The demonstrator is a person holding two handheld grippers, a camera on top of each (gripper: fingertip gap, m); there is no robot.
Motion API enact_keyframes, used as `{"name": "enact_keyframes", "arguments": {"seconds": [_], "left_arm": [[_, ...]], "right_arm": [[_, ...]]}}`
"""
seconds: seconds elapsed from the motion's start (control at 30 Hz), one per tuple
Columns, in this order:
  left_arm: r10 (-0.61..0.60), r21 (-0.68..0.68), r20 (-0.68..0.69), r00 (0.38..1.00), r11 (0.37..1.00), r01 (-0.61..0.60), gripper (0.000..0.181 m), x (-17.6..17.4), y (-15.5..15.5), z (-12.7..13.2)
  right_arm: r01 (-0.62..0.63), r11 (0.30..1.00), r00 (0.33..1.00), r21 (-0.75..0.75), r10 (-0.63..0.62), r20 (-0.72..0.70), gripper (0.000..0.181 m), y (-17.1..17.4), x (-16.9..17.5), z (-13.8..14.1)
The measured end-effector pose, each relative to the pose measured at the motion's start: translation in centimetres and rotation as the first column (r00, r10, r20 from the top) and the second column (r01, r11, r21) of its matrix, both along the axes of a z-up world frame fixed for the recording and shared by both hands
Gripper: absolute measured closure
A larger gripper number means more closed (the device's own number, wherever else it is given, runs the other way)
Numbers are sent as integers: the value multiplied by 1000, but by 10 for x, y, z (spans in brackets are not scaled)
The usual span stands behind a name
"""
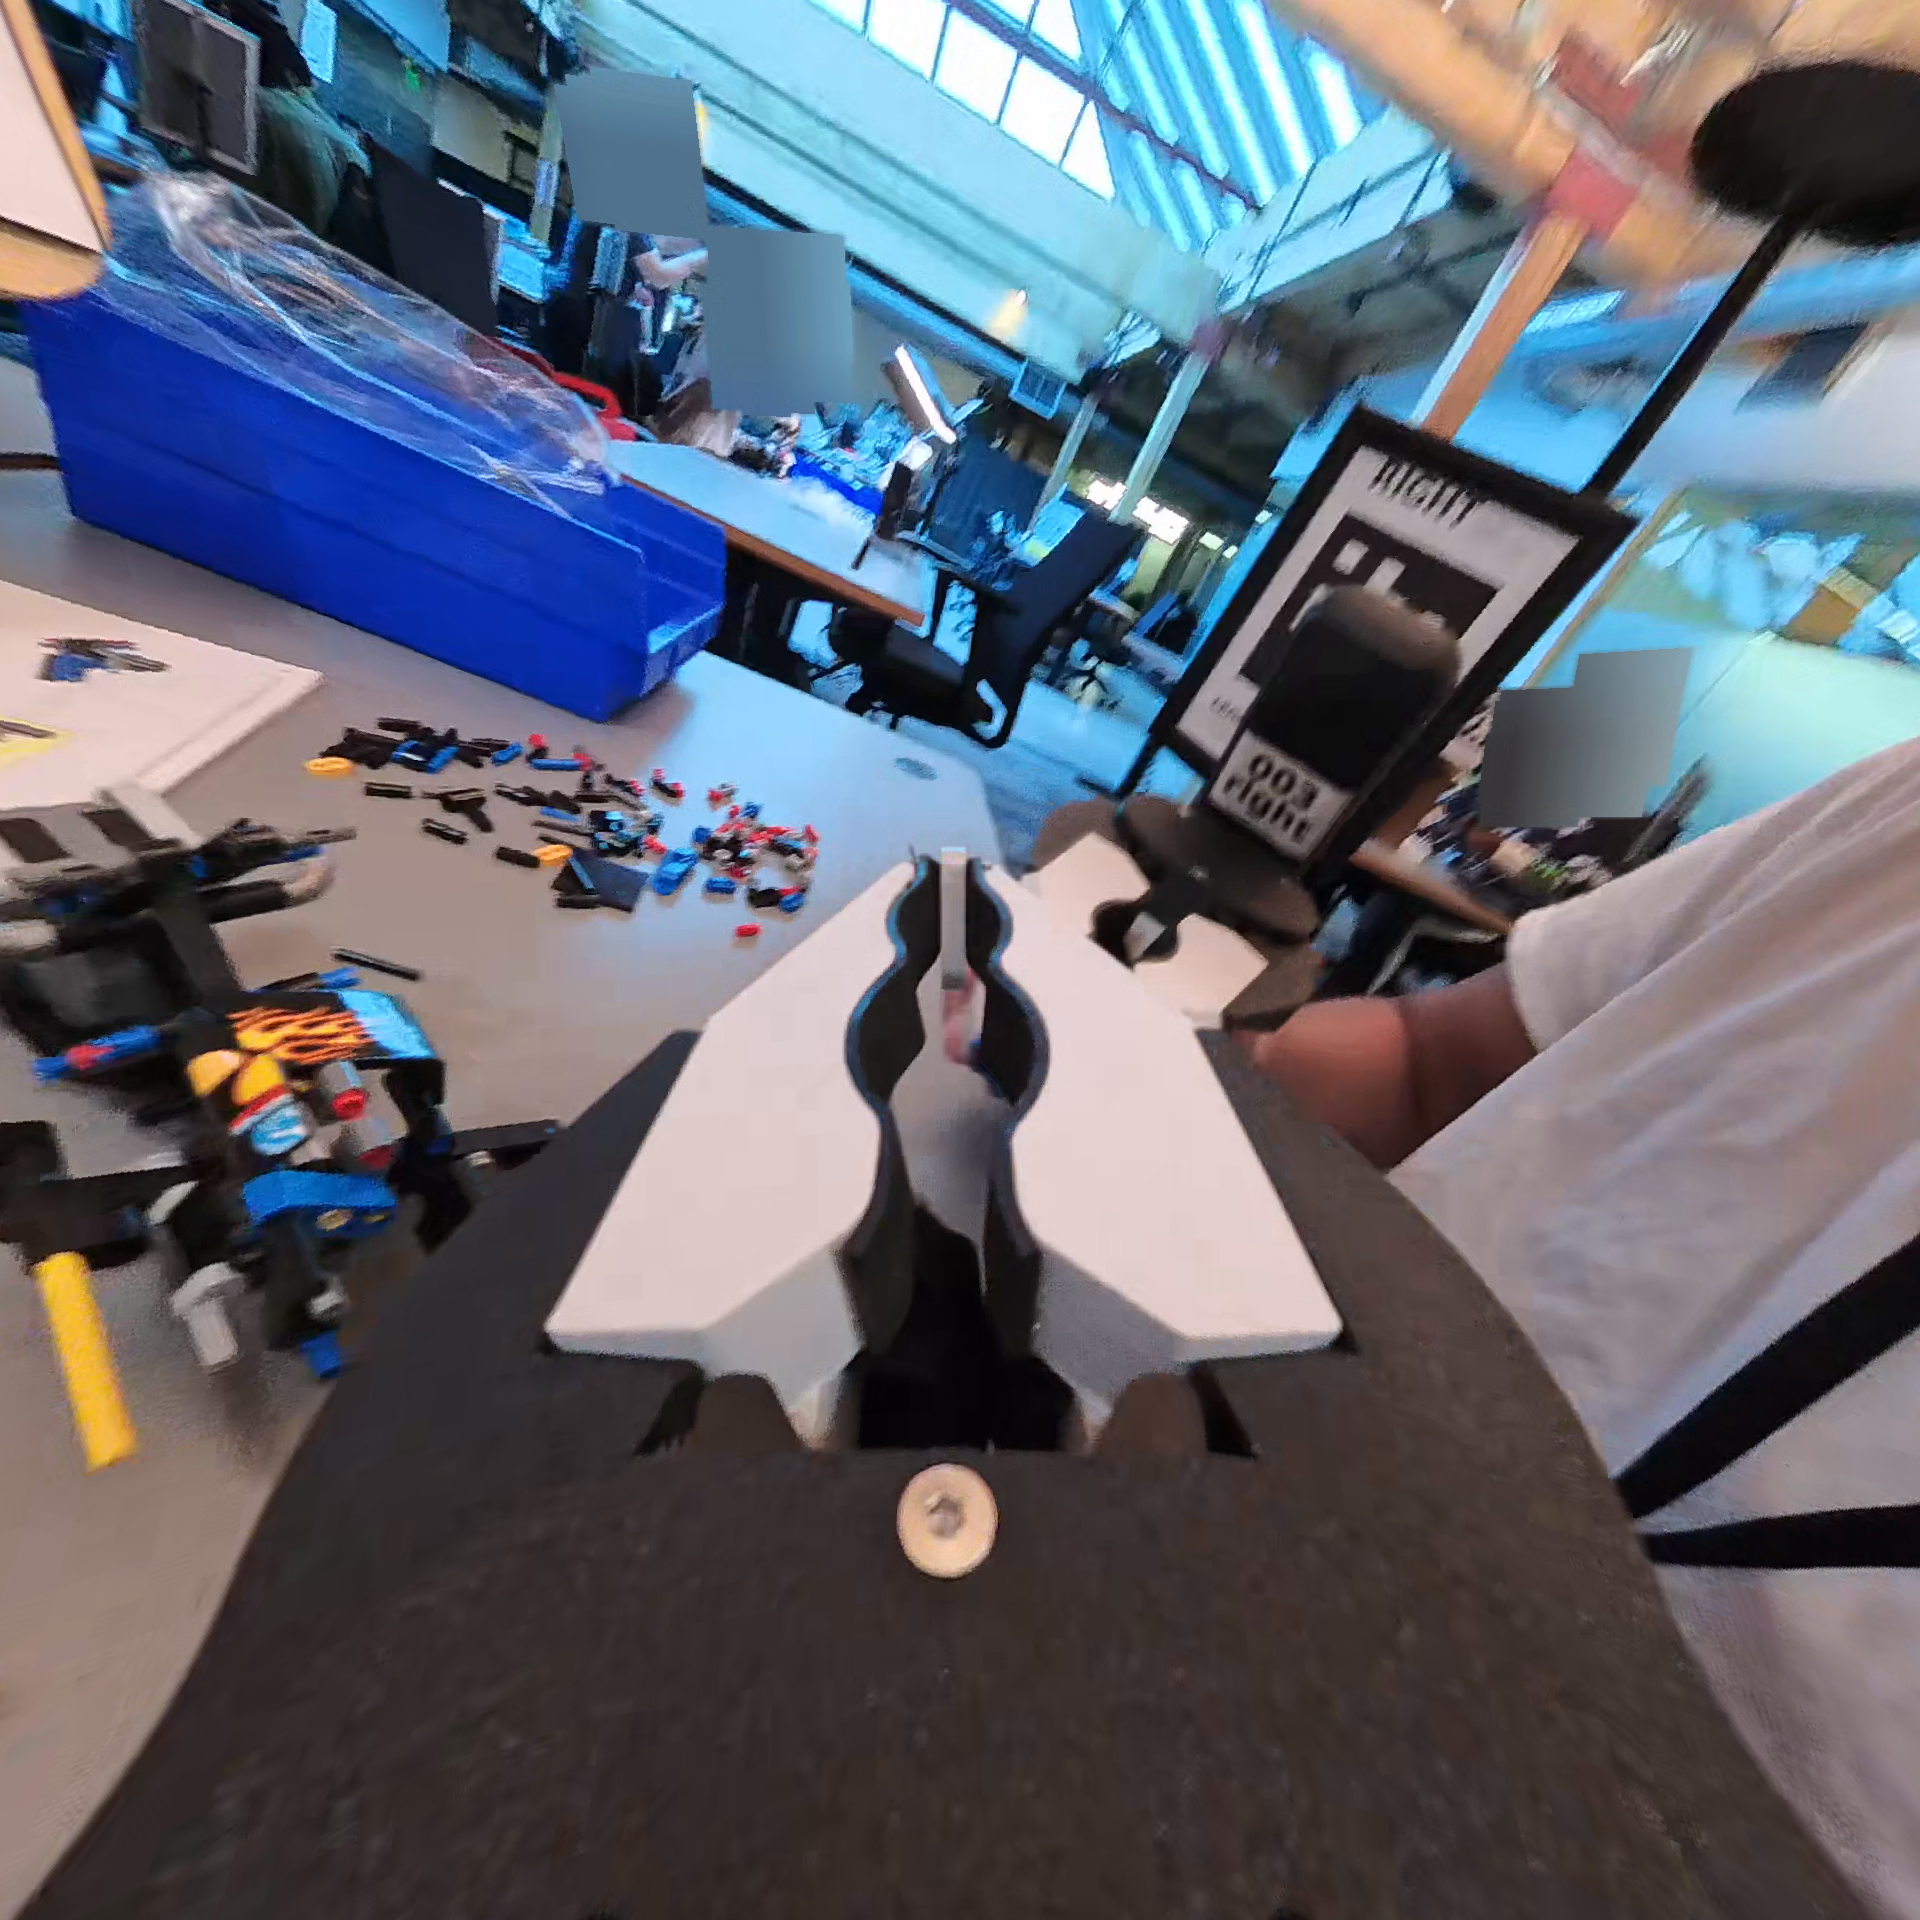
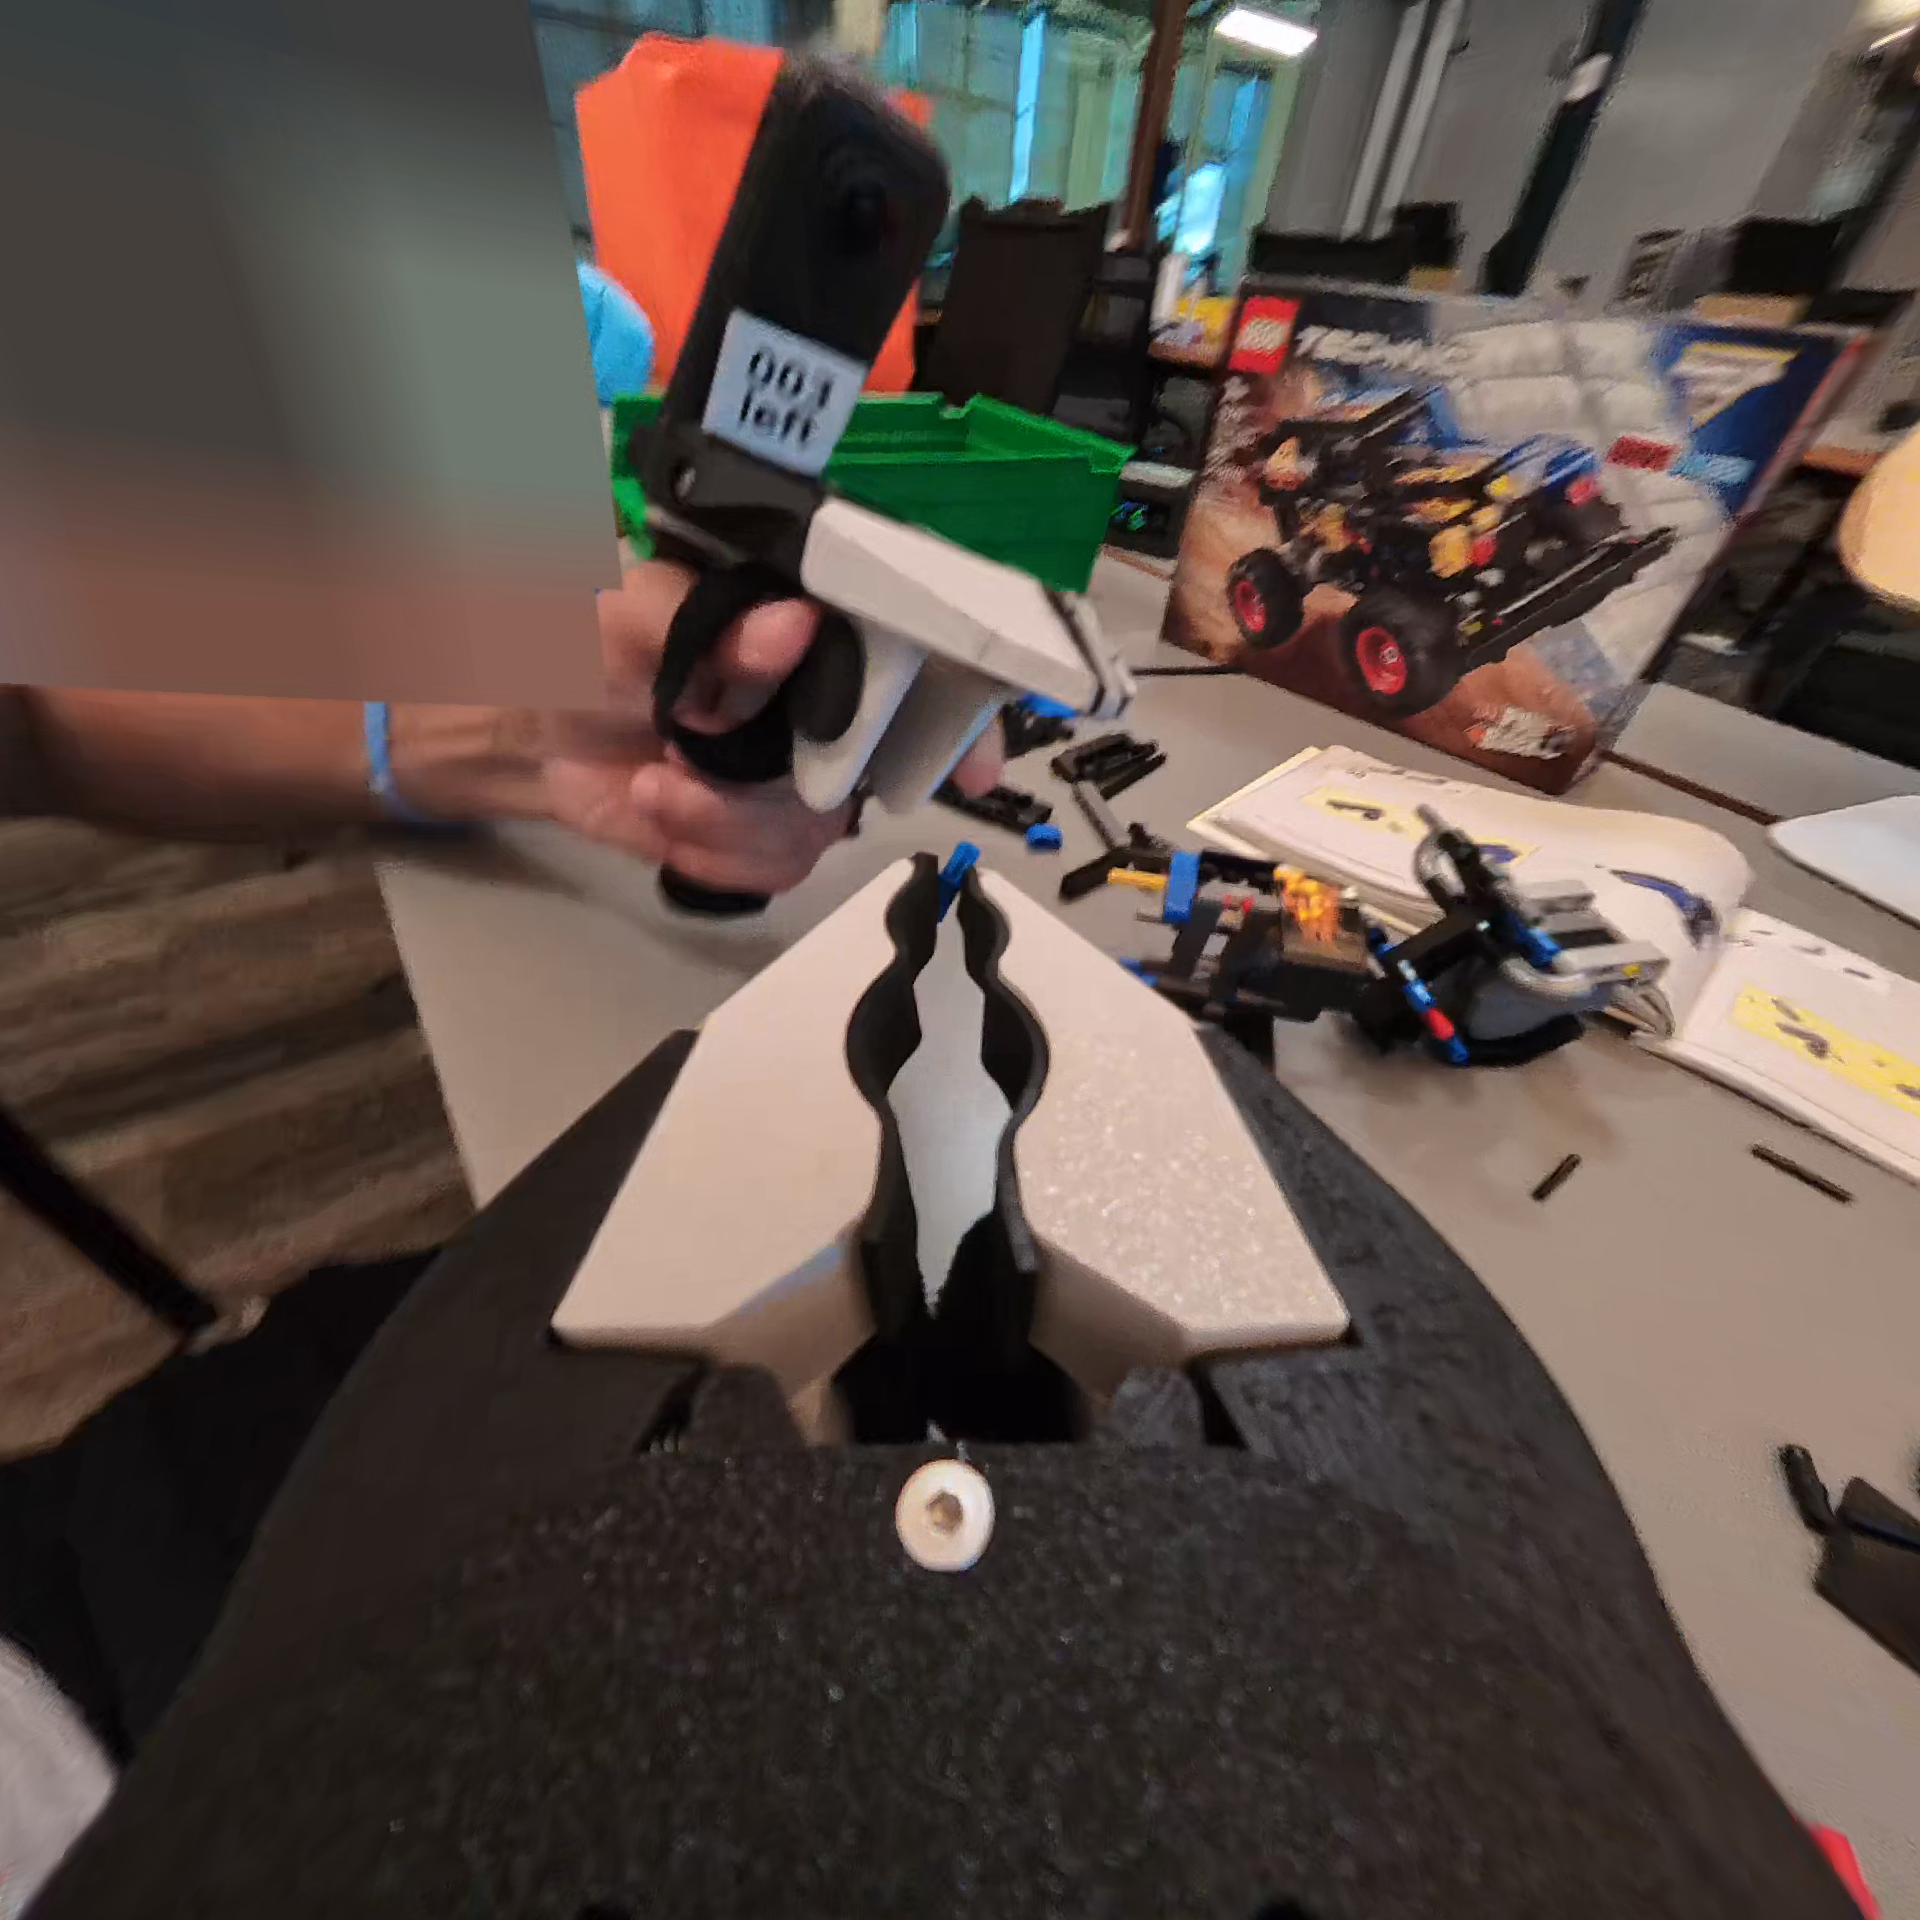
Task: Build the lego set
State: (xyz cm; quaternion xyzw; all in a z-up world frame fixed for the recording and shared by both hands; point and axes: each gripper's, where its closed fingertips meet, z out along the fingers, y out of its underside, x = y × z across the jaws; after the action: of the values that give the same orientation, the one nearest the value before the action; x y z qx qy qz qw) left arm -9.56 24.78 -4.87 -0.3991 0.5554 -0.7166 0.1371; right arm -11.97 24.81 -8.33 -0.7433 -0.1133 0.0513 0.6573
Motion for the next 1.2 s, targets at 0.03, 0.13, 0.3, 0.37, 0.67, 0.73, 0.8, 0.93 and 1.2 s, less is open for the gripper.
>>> {"name": "enact_keyframes", "arguments": {"seconds": [0.03, 0.13, 0.3, 0.37, 0.67, 0.73, 0.8, 0.93, 1.2], "left_arm": [[-16, -39, -6, 1000, 999, 16, 180, -1, -1, 2], [-58, -138, -13, 998, 989, 55, 179, -3, -2, 8], [-79, -153, -19, 997, 985, 75, 180, -4, -5, 5], [-69, -119, -4, 998, 991, 68, 179, -5, -6, 5], [-59, -115, 38, 998, 991, 63, 179, -8, -8, 10], [-14, -85, 41, 999, 996, 17, 179, -5, 0, 9], [56, -32, 41, 998, 998, -55, 179, 0, 11, 6], [132, 17, 53, 990, 991, -133, 179, 4, 21, 6], [4, -445, -143, 990, 893, -68, 179, 7, 33, 18]], "right_arm": [[30, 999, 999, 21, -30, -13, 178, 7, 1, 3], [7, 999, 997, 51, -4, -73, 178, 22, -6, 10], [-18, 996, 984, 83, 32, -173, 178, 32, -10, 20], [-18, 996, 981, 87, 35, -190, 178, 31, -9, 23], [-33, 988, 940, 153, 82, -330, 178, 27, -12, 31], [-56, 993, 953, 109, 86, -290, 178, 25, -14, 24], [-60, 996, 965, 63, 74, -250, 178, 20, -12, 19], [-59, 997, 964, -46, 45, -262, 178, 13, 1, 7], [51, 998, 998, -23, -51, 30, 178, 7, 18, 16]]}}
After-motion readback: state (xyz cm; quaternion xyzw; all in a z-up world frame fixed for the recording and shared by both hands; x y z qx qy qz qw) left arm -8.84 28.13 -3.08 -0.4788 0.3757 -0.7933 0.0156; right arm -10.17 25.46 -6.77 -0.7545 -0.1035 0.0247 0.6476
